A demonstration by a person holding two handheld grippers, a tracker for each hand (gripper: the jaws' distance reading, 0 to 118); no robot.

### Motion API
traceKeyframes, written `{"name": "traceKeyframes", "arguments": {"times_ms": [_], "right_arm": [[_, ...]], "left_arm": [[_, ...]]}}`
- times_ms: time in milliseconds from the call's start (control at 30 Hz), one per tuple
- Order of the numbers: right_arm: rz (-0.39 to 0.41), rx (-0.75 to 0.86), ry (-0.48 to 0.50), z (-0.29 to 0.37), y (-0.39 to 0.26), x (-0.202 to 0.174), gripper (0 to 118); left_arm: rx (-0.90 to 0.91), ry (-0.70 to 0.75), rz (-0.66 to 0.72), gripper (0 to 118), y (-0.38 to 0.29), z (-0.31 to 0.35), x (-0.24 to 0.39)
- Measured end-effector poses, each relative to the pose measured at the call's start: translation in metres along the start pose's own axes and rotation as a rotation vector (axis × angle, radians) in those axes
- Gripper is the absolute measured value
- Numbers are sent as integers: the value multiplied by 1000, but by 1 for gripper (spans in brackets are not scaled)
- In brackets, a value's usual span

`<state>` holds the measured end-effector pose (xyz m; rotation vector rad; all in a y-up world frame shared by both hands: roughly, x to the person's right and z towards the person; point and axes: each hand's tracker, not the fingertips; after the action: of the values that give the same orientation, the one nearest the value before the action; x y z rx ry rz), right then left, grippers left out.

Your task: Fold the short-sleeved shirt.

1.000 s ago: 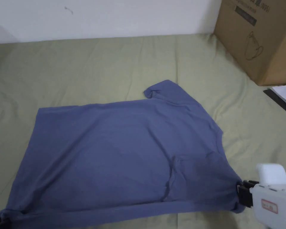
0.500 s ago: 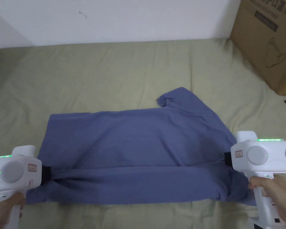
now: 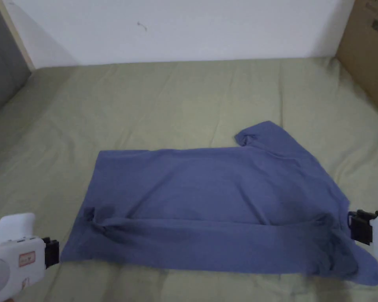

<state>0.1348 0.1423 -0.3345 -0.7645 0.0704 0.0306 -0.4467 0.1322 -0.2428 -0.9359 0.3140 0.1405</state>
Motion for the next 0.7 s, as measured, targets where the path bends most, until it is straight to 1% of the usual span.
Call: {"name": "traceKeyframes", "arguments": {"times_ms": [33,67,100,133,167,267,300,367,400,433,500,533,600,633,667,700], "right_arm": [[-15,8,-13,1,-10,-1,12],[-31,-11,-16,4,-19,-2,4],[-59,-31,-3,7,-28,-2,0],[-87,-35,22,9,-36,-3,0],[-96,-43,31,10,-44,-4,0],[-98,-52,27,18,-56,-10,0],[-102,-54,27,21,-58,-12,0],[-113,-64,30,22,-60,-11,0],[-119,-68,30,22,-62,-11,0],[-124,-69,31,20,-63,-8,0],[-138,-74,28,21,-66,-6,0],[-142,-79,29,22,-67,-6,0],[-143,-93,20,22,-74,-4,0],[-143,-100,16,21,-77,-4,0],[-145,-108,13,21,-80,-4,0],[-143,-116,19,25,-78,-8,0]], "left_arm": [[6,38,-4,2,-9,1,-1],[1,34,-2,1,-19,5,3],[-10,11,0,0,-26,6,1],[-29,-17,13,0,-30,5,-1],[-36,-45,55,0,-33,5,-3],[4,-97,68,0,-34,1,-2],[20,-118,63,7,-30,-1,-2],[-1,-144,68,63,-15,-6,5],[-27,-153,67,81,-9,-16,7],[-23,-149,69,86,-5,-24,8],[-38,-134,77,86,4,-43,14],[-68,-116,86,83,6,-53,15],[-144,-134,108,64,4,-77,18],[-168,-140,130,64,0,-84,20],[-126,-114,89,61,-3,-81,21],[-117,-111,66,49,0,-71,23]]}}
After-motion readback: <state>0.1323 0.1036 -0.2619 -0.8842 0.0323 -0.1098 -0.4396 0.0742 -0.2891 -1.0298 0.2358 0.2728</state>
